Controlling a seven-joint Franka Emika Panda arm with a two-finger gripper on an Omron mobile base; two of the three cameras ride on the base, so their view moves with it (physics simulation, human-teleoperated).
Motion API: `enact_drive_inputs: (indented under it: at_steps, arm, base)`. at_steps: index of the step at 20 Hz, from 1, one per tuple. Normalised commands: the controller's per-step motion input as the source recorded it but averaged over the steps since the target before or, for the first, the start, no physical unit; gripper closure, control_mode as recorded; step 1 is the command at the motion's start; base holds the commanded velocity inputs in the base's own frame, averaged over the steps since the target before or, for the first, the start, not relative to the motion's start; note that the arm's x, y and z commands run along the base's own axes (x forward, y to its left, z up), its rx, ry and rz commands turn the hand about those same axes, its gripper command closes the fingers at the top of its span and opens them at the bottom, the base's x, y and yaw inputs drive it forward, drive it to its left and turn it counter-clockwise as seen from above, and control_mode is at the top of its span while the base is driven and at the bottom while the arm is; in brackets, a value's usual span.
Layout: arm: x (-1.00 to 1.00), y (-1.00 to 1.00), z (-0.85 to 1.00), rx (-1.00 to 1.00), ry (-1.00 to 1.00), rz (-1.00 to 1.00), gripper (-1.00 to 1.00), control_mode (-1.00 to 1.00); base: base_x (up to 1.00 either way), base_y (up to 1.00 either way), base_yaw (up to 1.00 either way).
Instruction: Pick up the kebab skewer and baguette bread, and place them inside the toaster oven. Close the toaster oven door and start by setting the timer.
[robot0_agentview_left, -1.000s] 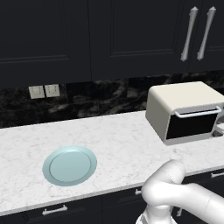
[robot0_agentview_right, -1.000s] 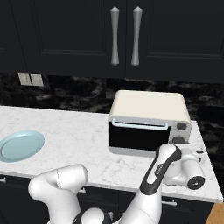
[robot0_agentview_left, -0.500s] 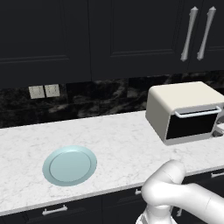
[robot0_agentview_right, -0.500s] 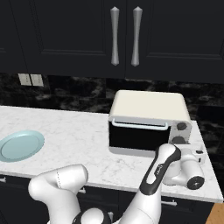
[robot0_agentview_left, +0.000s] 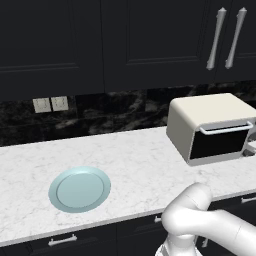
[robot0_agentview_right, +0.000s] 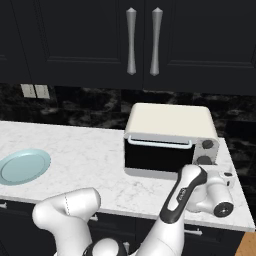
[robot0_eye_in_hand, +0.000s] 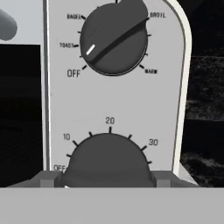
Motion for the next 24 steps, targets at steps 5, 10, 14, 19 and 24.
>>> enact_drive_inputs:
  at_steps: [5, 10, 14, 19, 24]
  arm:
    - [0.0, -0.02, 0.0, 0.18, -0.05, -0.02, 1.0, -1.0]
    - [0.0, -0.06, 0.0, 0.24, -0.02, -0.03, 1.0, -1.0]
    - [0.0, -0.08, 0.0, 0.25, -0.02, -0.04, 1.0, -1.0]
    - [0.0, -0.02, 0.0, 0.23, -0.01, -0.06, 1.0, -1.0]
    - [0.0, -0.03, 0.0, 0.23, -0.01, -0.06, 1.0, -1.0]
  base:
    - [0.0, 0.0, 0.0]
    - [0.0, 0.0, 0.0]
    - [0.0, 0.0, 0.0]
    - [0.0, 0.0, 0.0]
    - [0.0, 0.0, 0.0]
